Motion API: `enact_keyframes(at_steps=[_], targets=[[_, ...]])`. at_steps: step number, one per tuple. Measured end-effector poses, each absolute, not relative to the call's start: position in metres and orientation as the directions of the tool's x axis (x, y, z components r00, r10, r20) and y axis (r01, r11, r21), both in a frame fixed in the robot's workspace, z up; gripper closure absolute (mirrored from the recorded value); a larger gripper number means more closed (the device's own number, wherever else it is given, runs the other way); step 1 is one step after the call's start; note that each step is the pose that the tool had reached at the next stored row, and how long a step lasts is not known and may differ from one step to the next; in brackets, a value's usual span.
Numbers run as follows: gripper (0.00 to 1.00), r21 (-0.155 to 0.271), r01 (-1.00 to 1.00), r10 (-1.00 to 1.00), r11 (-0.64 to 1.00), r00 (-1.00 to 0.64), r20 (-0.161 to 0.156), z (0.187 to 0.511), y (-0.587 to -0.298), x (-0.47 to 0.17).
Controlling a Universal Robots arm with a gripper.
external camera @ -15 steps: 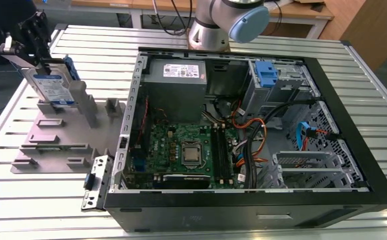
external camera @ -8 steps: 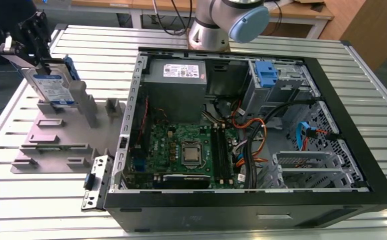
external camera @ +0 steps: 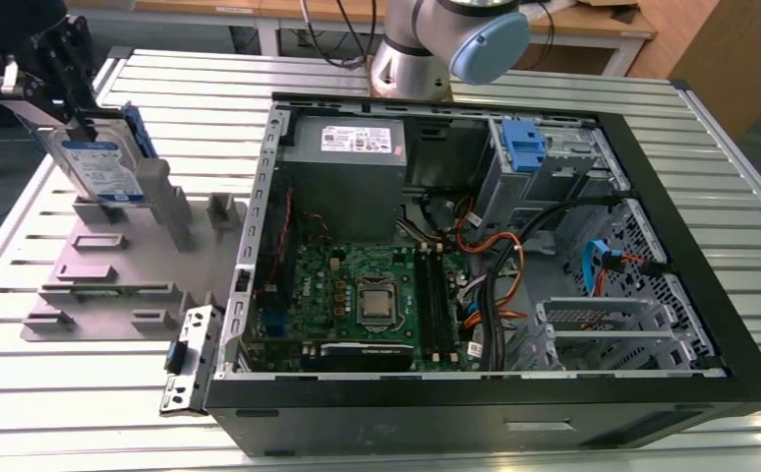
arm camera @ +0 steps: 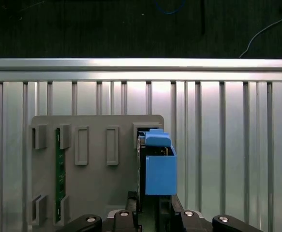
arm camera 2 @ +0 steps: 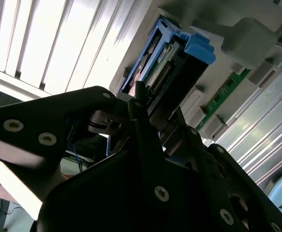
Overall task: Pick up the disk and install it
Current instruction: 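Pick up the disk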
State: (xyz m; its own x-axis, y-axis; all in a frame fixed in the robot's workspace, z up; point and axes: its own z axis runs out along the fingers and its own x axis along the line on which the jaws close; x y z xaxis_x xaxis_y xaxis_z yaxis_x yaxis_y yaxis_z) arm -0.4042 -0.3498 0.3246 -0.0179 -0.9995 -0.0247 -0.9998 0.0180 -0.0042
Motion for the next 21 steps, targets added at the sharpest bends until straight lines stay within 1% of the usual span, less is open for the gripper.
enact_keyframes(at_steps=[21], targets=[[0.65, -0.004, -1.000, -1.000, 0.018, -0.018, -0.025, 0.397, -0.350, -0.404]])
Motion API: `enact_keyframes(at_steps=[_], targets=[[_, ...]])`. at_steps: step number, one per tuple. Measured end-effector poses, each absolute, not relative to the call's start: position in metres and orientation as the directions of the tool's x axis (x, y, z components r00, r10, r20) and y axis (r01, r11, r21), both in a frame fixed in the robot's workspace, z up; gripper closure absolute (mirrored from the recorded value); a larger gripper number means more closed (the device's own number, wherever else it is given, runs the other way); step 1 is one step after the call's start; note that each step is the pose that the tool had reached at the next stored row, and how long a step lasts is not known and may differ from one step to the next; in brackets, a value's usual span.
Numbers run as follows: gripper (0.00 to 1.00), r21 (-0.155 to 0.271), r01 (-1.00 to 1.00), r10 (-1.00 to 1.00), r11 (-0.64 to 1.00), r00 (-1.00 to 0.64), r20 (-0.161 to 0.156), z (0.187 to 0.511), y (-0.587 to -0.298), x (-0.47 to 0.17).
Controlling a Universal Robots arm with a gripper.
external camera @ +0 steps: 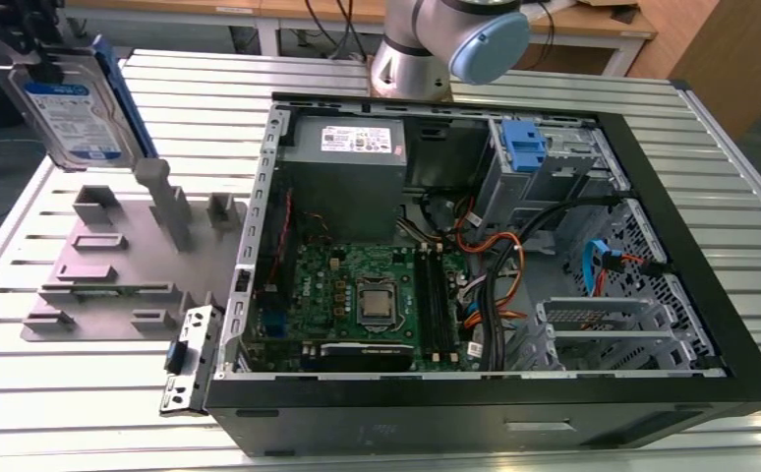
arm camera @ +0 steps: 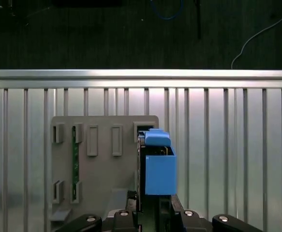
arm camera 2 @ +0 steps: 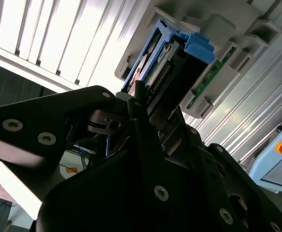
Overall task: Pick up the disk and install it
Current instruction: 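Pick up the disk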
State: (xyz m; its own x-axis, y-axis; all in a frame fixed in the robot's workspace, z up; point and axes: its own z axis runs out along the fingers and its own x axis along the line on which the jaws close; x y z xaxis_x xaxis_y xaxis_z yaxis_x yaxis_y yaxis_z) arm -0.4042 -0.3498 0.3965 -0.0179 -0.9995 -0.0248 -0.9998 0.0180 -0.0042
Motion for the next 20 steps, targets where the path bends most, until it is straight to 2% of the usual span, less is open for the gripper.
enact_keyframes(at_steps=[20], targets=[[0.65, -0.004, -1.000, -1.000, 0.018, -0.018, -0.025, 0.452, -0.350, -0.404]])
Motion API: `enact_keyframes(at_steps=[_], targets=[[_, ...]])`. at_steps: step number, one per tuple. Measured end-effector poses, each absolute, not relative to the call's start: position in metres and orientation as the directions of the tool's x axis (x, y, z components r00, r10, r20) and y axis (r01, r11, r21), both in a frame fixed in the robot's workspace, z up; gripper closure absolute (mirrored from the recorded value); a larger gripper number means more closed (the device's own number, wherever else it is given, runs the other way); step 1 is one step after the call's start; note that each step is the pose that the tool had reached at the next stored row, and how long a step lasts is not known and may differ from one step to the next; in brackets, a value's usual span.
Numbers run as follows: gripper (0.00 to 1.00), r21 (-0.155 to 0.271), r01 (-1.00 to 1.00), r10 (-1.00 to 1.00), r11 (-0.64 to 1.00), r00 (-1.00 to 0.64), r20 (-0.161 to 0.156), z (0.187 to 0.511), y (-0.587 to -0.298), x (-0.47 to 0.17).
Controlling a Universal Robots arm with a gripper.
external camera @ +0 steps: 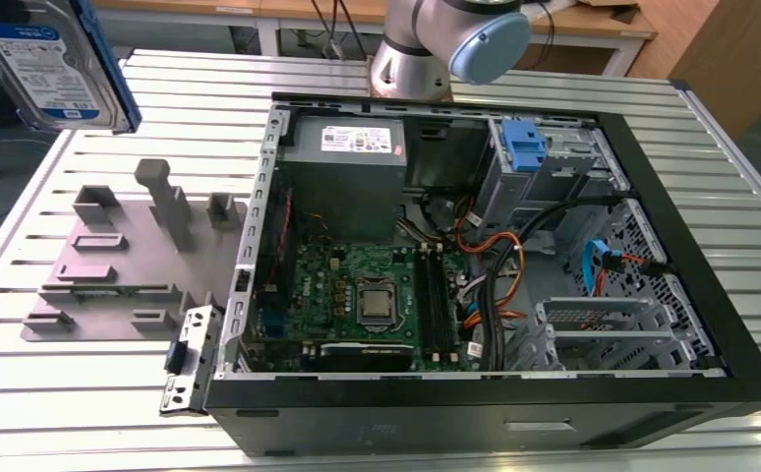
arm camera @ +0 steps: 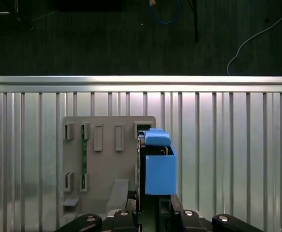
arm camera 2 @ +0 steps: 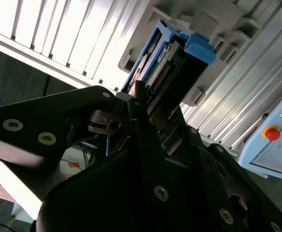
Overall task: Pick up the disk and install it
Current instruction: 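Pick up the disk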
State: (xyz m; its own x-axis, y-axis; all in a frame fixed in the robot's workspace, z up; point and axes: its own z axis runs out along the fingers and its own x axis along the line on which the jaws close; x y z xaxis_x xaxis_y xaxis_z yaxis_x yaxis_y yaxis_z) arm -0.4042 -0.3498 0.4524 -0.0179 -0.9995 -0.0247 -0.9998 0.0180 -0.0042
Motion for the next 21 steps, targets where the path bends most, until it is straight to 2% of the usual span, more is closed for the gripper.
enact_keyframes(at_steps=[21], targets=[[0.65, -0.004, -1.000, -1.000, 0.018, -0.018, -0.025, 0.466, -0.350, -0.403]])
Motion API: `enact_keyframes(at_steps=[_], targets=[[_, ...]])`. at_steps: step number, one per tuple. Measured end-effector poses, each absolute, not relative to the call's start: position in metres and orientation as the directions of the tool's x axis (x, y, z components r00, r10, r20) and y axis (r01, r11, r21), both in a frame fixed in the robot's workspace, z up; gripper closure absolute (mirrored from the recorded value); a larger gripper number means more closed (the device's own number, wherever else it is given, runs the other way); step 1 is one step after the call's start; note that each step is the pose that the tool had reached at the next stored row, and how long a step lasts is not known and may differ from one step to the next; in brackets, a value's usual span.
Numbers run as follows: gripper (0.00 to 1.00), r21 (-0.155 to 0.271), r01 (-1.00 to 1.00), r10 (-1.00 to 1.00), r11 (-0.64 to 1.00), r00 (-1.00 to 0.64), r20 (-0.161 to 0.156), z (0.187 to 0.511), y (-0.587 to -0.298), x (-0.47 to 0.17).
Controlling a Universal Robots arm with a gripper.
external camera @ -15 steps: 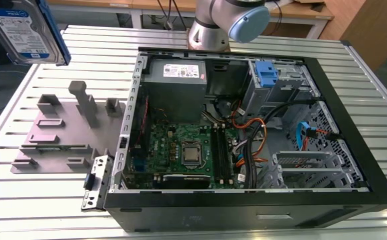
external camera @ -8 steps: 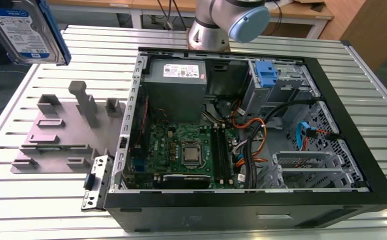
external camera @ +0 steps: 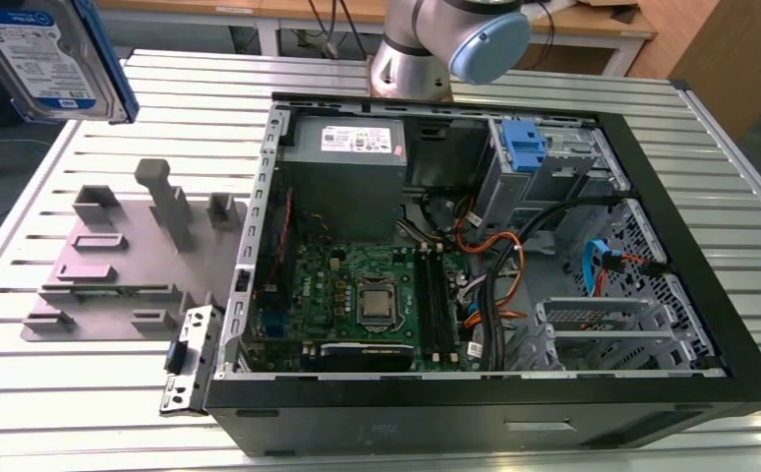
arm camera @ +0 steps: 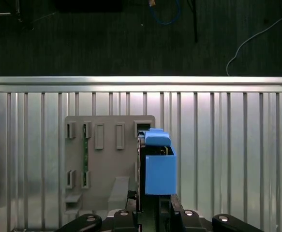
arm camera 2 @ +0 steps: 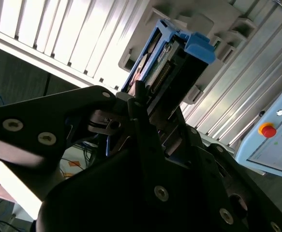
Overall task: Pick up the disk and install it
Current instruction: 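Pick up the disk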
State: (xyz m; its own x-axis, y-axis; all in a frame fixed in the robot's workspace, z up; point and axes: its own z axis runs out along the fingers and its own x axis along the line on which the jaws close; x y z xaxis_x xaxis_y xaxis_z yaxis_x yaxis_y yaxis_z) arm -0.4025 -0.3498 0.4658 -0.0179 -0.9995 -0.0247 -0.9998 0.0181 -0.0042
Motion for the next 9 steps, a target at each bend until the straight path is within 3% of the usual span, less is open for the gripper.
enact_keyframes(at_steps=[9], targets=[[0.65, -0.004, -1.000, -1.000, 0.018, -0.018, -0.025, 0.4757, -0.3498, -0.4024]])
